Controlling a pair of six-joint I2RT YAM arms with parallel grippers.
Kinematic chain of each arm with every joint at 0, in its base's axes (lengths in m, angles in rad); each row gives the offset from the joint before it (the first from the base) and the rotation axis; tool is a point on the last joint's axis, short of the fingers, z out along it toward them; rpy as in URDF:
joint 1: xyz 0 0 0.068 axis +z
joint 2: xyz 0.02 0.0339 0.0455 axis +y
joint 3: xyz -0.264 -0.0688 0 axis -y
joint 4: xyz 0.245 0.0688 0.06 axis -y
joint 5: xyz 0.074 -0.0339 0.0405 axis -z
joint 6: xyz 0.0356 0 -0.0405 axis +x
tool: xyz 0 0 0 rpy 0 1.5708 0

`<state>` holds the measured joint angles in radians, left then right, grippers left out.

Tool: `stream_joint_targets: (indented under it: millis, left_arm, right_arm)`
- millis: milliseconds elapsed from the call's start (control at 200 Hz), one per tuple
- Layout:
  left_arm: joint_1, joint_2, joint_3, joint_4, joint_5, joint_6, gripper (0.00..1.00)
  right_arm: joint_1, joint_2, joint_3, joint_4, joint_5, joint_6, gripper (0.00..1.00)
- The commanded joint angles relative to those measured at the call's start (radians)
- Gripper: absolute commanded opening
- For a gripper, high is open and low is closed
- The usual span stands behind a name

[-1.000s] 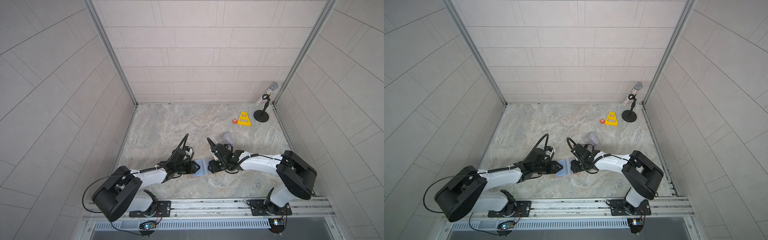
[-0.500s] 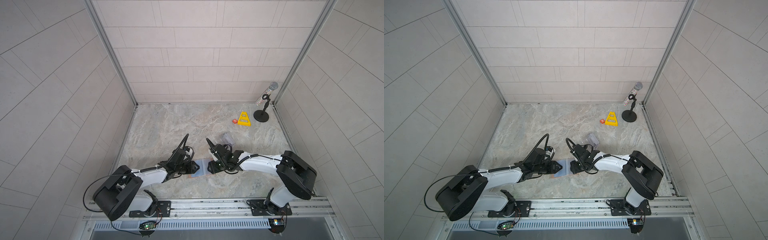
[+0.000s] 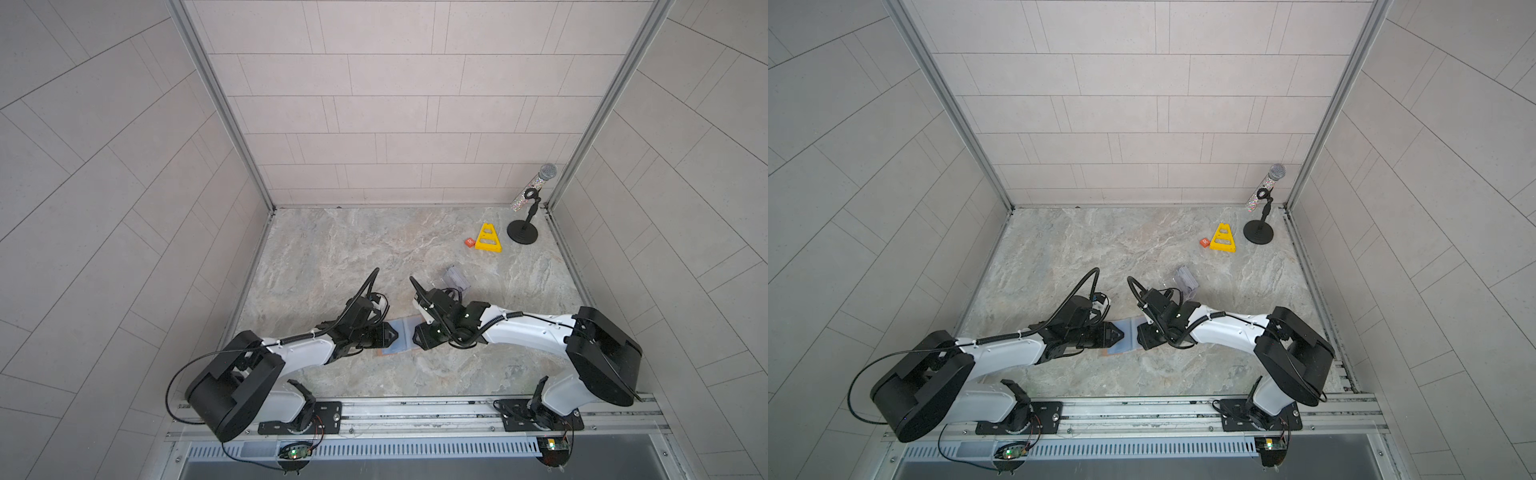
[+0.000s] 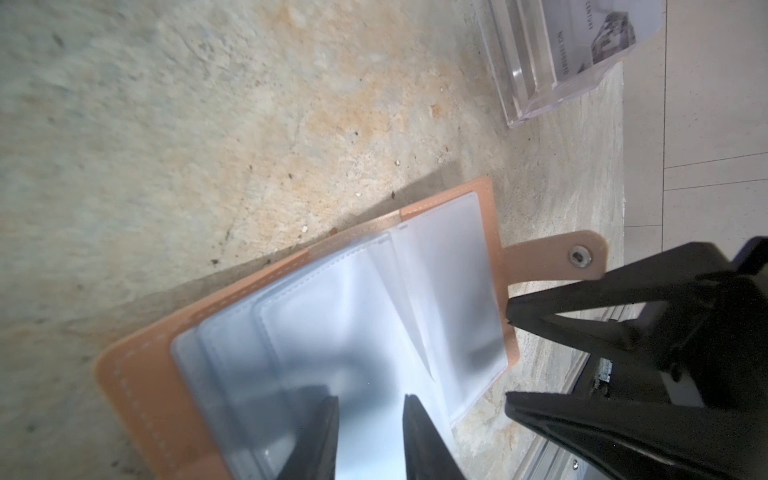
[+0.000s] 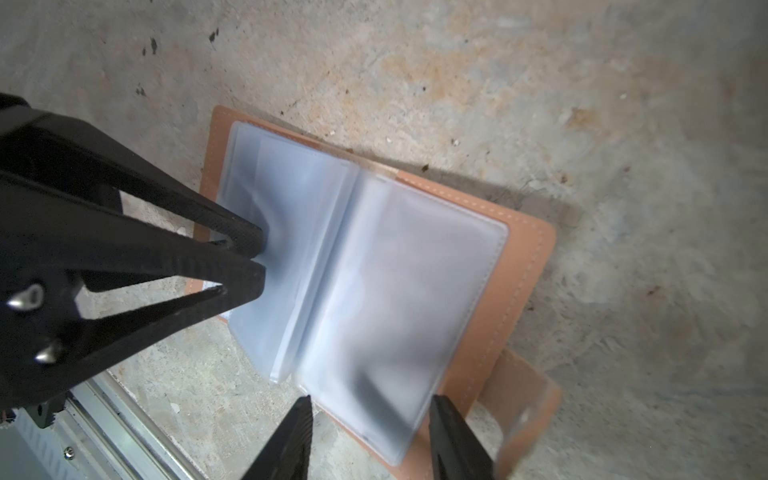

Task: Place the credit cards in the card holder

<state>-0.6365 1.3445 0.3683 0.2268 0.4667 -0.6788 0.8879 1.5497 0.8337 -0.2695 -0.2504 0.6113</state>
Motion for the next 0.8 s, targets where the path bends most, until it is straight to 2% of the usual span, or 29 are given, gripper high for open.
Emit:
stream_joint_targets:
  millis: [0, 285, 571, 796]
  left_arm:
    - [-0.006, -0.003, 0.001, -0.074, -0.028, 0.019, 0.33]
    - [-0.007, 0.004, 0.0, -0.075, -0.03, 0.024, 0.33]
    - [-0.009, 0.017, 0.001, -0.07, -0.029, 0.024, 0.33]
    - [-0.012, 0.023, 0.002, -0.068, -0.032, 0.024, 0.33]
  right_arm:
    - [0.005, 0.018, 0.015, -0.002, 0.023, 0.017, 0.48]
    - [-0.014, 0.062, -0.024, 0.087, -0.027, 0.071, 0.48]
    - [-0.071, 0.056, -0.138, 0.319, -0.175, 0.17, 0.48]
    - [-0.073, 0.1, -0.145, 0.398, -0.243, 0.19, 0.48]
